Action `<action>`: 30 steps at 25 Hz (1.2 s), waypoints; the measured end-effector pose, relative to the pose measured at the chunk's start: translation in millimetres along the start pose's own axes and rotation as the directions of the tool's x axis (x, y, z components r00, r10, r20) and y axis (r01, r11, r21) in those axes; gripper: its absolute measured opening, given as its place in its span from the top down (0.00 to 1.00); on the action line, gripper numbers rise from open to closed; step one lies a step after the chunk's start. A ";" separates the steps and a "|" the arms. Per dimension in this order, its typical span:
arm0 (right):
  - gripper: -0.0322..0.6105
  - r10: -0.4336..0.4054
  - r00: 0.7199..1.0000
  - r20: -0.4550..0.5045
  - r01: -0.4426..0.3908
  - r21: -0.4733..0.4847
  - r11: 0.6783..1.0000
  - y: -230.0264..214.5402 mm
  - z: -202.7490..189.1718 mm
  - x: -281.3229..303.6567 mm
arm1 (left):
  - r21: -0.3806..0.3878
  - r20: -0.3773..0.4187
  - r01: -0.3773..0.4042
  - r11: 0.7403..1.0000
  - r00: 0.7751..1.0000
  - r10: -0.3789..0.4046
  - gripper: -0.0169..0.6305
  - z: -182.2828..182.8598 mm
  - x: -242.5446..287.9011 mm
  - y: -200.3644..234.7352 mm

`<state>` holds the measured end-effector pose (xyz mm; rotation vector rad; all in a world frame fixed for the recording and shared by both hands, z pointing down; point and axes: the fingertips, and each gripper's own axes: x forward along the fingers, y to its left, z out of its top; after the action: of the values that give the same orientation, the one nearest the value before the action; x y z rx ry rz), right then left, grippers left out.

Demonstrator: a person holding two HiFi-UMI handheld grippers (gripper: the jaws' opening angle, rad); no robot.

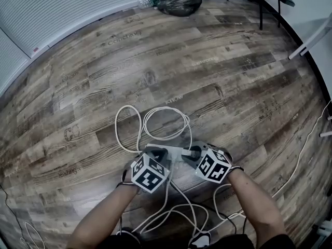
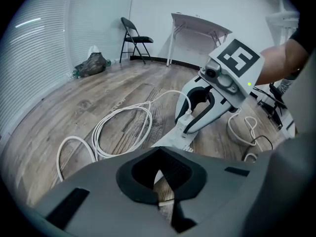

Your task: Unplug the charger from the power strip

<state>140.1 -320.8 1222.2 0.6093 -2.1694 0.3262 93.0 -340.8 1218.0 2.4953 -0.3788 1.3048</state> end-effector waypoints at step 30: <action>0.79 -0.456 0.746 0.486 0.189 0.502 0.844 8.3 264.4 -386.9 | -0.210 0.557 -0.105 0.972 0.804 0.208 0.94 197.5 -394.1 -18.1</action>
<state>166.0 -306.6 754.5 1.5065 -2.5209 0.4630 29.7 -362.4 781.9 2.7046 -0.8104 0.4871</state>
